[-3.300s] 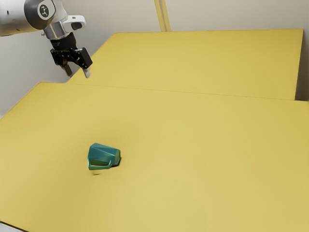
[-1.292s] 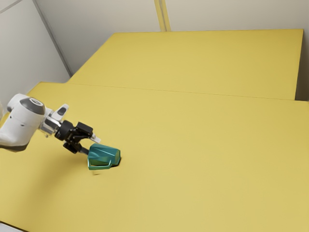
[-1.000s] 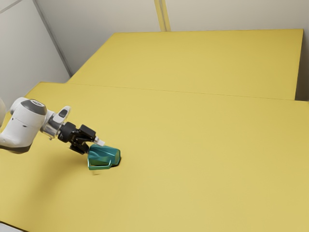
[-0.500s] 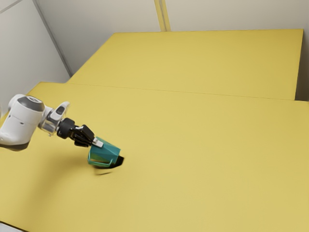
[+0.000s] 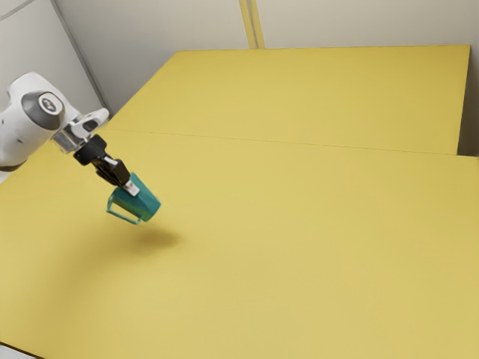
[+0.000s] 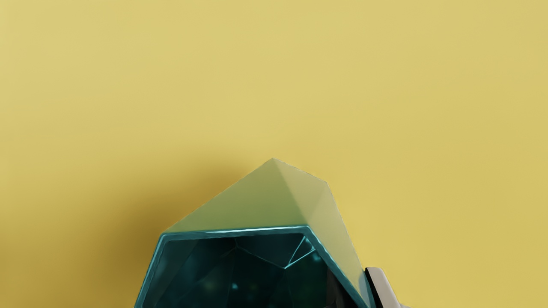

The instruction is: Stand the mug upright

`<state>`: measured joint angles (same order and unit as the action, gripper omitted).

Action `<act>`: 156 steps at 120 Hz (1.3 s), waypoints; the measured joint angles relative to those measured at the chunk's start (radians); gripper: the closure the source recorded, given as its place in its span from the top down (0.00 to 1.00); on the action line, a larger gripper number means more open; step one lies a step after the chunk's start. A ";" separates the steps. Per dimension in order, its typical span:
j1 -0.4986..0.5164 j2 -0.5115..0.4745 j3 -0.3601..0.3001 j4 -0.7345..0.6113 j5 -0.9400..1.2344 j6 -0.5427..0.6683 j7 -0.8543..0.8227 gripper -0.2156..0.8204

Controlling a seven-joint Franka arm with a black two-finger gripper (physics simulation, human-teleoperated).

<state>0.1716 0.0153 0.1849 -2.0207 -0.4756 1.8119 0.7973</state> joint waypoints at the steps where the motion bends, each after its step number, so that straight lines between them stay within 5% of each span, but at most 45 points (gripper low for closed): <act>1: 0.002 0.000 -0.005 0.003 0.010 0.002 -0.004 0.04; 26: 0.037 0.007 -0.150 0.052 0.236 0.063 -0.121 0.04; 46: -0.045 0.008 -0.214 0.050 0.367 0.126 -0.221 0.04; 71: -0.186 0.042 -0.224 0.041 0.414 0.192 -0.317 0.04; 98: -0.096 0.079 -0.222 0.044 0.425 0.223 -0.392 0.04; 156: -0.133 0.171 -0.222 0.040 0.497 0.280 -0.513 0.04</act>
<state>0.0386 0.1859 -0.0371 -1.9808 0.0218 2.0923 0.2845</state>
